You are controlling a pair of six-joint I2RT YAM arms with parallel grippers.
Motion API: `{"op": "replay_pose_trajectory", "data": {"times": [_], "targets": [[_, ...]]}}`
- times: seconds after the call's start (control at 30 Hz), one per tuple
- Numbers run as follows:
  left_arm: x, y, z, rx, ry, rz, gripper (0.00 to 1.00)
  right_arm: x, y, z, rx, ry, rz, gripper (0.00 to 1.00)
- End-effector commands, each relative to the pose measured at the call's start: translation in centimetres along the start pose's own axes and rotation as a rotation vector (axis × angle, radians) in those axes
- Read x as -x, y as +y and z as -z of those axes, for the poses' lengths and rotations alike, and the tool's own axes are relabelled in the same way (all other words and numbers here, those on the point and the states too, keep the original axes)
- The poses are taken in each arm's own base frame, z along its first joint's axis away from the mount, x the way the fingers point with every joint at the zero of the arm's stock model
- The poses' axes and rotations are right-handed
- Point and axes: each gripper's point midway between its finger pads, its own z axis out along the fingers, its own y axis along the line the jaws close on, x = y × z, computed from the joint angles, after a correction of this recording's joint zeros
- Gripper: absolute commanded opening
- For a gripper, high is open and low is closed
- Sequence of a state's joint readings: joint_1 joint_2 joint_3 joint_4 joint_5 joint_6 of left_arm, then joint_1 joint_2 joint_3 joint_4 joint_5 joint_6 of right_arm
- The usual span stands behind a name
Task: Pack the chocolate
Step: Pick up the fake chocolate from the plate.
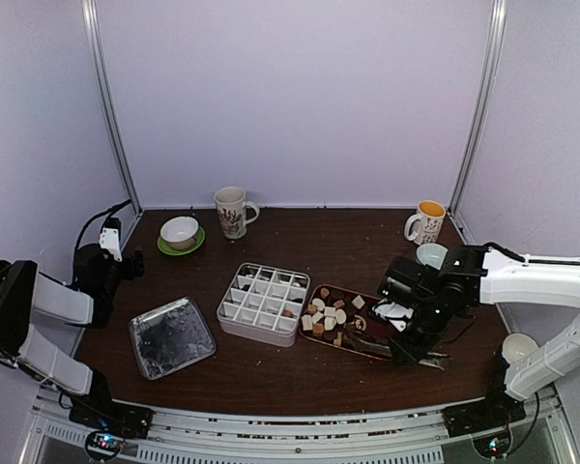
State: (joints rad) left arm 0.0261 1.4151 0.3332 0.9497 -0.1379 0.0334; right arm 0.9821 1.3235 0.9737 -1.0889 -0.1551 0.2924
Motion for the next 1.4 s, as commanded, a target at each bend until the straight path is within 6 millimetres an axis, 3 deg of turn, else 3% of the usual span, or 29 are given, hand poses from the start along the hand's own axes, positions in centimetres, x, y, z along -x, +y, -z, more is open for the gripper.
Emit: {"op": "replay_pose_trajectory", "data": {"times": [0.0,1.03,1.37], "targets": [[1.0,0.5,0.0,0.020,-0.047,0.017,0.98,1.4,0.7,0.7,0.022,-0.065,0.015,0.28],[1.1,0.5,0.0,0.020,-0.048,0.017,0.98,2.6,-1.2,3.9,-0.025,-0.259,-0.074,0.21],[1.0,0.4,0.0,0.019,-0.048,0.016,0.98,2.9,-3.3,5.0,-0.082,-0.324,-0.160,0.20]]}}
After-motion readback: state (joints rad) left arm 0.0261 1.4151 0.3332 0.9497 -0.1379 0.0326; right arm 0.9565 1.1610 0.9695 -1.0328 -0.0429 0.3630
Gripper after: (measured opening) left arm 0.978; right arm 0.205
